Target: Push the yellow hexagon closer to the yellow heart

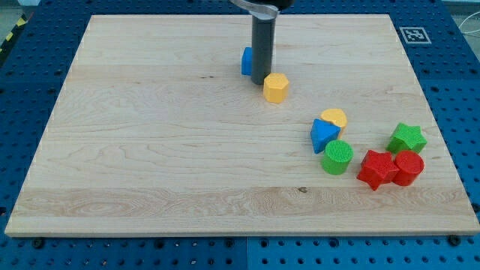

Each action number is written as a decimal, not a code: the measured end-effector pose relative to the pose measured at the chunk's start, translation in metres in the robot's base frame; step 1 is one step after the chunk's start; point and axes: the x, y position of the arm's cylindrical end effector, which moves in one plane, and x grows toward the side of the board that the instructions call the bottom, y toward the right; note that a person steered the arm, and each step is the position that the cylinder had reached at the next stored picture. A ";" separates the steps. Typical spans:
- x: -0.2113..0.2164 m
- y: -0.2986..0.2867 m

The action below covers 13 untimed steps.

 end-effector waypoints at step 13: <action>0.031 0.049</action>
